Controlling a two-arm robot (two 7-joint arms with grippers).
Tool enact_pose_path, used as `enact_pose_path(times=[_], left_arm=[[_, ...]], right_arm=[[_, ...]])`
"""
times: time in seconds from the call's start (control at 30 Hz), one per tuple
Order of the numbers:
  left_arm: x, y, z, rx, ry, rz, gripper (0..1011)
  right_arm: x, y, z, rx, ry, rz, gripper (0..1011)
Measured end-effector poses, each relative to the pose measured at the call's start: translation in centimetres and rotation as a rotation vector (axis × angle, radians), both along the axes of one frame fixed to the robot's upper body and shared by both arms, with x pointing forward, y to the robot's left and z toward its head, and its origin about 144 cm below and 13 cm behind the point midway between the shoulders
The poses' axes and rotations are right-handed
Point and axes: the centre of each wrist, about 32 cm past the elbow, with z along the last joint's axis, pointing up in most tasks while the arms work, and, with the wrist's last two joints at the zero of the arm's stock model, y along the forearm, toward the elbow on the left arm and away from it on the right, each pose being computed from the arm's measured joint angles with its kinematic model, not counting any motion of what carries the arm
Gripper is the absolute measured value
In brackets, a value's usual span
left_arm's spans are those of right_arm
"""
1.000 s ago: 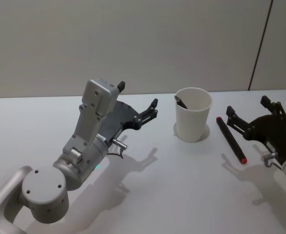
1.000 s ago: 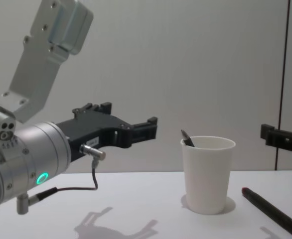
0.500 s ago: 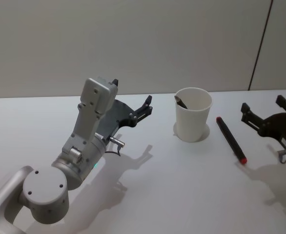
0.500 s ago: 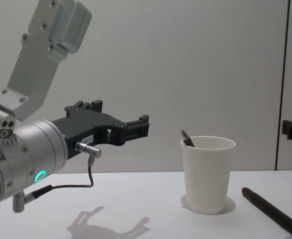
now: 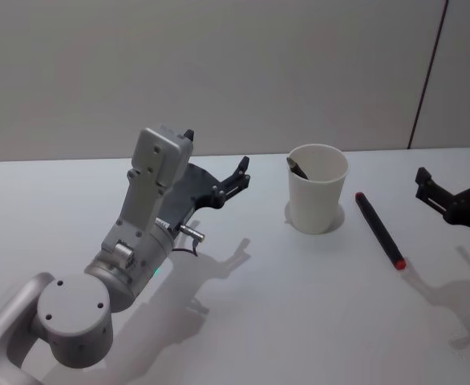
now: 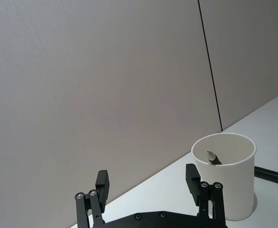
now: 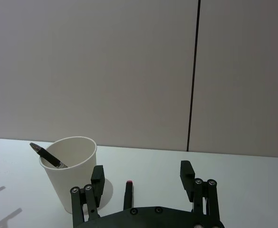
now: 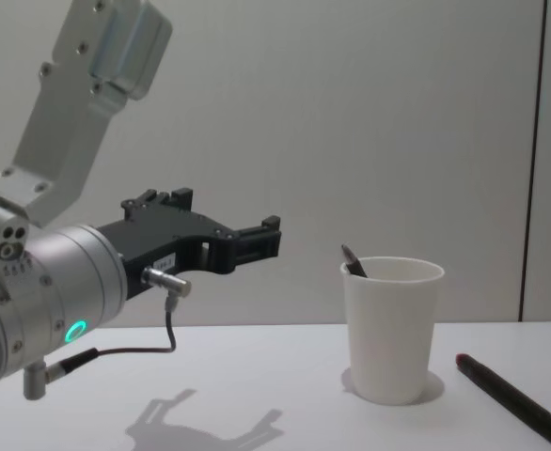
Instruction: Place the pen into the pen holder.
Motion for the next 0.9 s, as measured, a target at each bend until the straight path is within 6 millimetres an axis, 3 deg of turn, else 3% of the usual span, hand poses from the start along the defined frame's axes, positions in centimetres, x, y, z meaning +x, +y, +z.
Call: enact_pose_path(times=[0.37, 0.9], left_arm=[[0.0, 0.0, 0.0, 0.0, 0.0, 0.0, 1001], [0.0, 0.0, 0.0, 0.0, 0.0, 0.0, 1001]], right_arm=[[-0.3, 0.2, 1.2, -0.025, 0.037, -0.027, 1002], [1.2, 1.1, 2.0, -0.007, 0.171, -0.04, 1002]])
